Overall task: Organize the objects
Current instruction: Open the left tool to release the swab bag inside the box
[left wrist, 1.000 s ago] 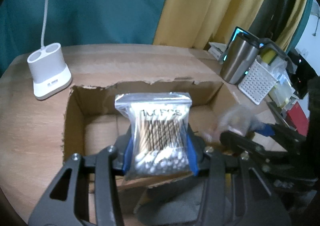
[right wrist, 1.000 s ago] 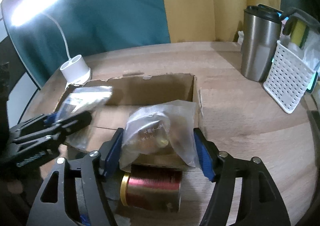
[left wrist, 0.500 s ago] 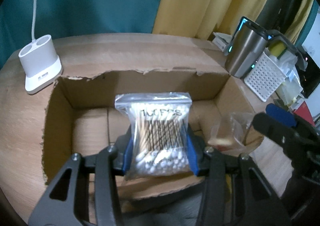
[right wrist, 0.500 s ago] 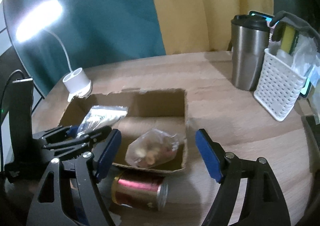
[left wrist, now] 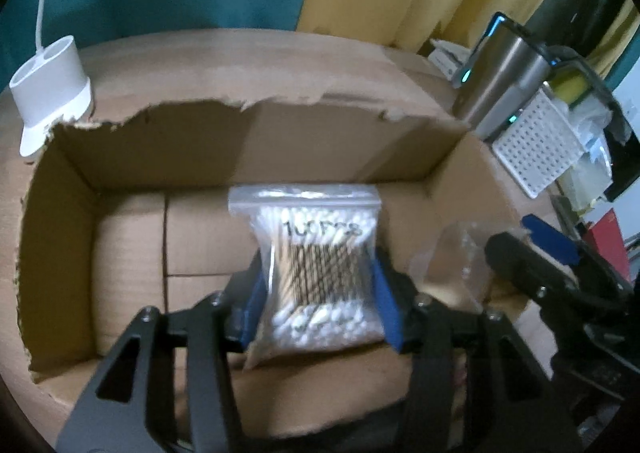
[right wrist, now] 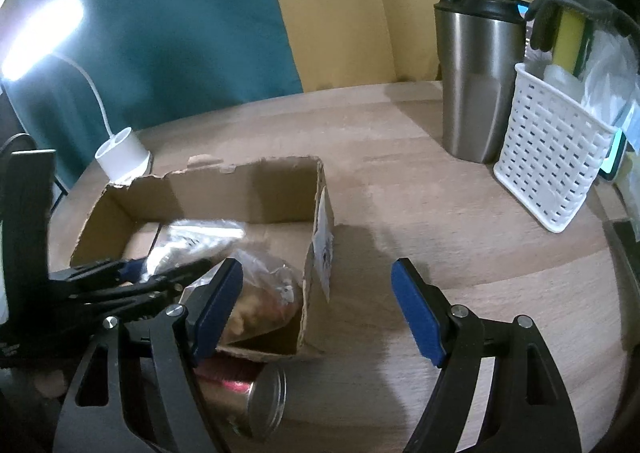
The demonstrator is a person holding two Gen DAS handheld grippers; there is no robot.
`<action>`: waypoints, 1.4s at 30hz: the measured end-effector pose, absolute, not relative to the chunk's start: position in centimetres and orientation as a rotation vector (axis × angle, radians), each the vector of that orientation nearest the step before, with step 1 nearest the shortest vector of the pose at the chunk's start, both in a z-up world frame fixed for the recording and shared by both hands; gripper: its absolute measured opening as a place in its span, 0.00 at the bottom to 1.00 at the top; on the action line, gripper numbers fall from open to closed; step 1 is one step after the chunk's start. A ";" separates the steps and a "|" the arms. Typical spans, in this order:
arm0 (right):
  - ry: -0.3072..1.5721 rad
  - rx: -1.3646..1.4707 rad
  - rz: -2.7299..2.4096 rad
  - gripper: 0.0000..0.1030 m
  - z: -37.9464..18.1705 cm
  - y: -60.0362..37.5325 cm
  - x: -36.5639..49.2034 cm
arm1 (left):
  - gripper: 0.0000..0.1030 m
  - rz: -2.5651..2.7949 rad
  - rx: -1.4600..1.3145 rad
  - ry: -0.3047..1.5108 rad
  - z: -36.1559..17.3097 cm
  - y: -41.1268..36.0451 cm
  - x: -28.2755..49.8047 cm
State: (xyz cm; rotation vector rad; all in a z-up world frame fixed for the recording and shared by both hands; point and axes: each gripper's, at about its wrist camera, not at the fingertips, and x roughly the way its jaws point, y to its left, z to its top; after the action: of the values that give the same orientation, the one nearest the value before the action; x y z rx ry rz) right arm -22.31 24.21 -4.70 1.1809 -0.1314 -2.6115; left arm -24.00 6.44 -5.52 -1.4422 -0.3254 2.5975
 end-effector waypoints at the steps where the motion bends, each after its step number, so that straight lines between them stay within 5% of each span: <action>1: -0.134 1.179 -2.615 0.77 -4.7 24.4 -22.3 | 0.59 2.594 -1.426 -0.342 -5.2 6.3 -23.8; 26: -0.090 1.112 -2.639 0.77 -2.2 24.2 -17.9 | 0.59 2.687 -1.248 -0.333 -0.7 2.5 -17.8; 30: -0.081 1.118 -2.630 0.77 -2.2 23.7 -17.4 | 0.76 2.686 -1.226 -0.362 -0.5 2.1 -16.8; 42: -0.047 1.109 -2.602 0.77 -2.3 22.5 -15.7 | 0.80 2.734 -1.194 -0.366 -0.2 0.7 -14.1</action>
State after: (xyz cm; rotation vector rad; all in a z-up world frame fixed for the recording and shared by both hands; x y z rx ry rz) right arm -15.69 22.47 -2.34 1.1089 -0.0467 -2.6024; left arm -14.10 0.67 -0.24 -1.1940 -0.3663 2.7343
